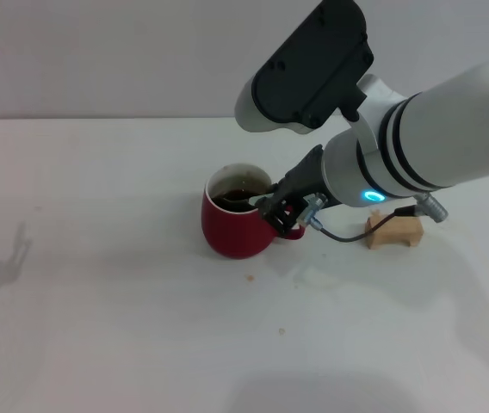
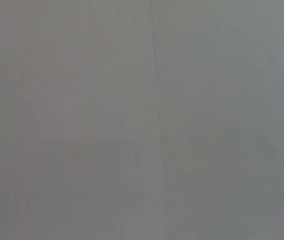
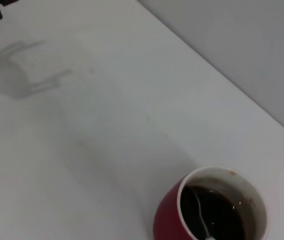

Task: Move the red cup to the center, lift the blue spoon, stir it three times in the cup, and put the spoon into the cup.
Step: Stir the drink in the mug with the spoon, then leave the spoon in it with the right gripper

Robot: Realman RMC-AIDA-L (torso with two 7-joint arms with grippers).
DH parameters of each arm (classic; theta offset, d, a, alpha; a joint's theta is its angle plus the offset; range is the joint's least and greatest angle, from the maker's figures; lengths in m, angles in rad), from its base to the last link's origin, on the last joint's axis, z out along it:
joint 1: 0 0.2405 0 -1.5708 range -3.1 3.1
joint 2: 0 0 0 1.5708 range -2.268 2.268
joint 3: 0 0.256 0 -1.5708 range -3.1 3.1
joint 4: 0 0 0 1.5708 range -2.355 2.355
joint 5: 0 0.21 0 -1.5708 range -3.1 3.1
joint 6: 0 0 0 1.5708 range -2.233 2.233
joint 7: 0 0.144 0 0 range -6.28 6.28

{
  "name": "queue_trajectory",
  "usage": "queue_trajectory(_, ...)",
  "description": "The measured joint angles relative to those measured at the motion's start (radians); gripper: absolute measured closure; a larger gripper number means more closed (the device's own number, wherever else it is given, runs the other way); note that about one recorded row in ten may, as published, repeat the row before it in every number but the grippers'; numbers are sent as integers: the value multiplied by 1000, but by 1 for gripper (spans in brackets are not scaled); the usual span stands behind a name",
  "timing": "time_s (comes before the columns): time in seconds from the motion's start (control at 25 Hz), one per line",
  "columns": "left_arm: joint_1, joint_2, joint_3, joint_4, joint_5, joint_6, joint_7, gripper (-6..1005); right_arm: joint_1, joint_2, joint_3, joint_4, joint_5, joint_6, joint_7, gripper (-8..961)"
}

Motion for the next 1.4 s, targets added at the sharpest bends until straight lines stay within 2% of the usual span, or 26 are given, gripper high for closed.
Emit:
queue_trajectory(0.36,3,0,13,-4,-1,1,0,144,22,-4,14,-55,-3,-35,-5,825)
queue_trajectory(0.68,2,0,20,-5,-1,1,0,144,15,-6,69,-69,-11,-37,-31,825)
queue_trajectory(1.4,-7,0,26,-5,-4,1,0,145,-12,-3,46,-9,-8,34,-33,826)
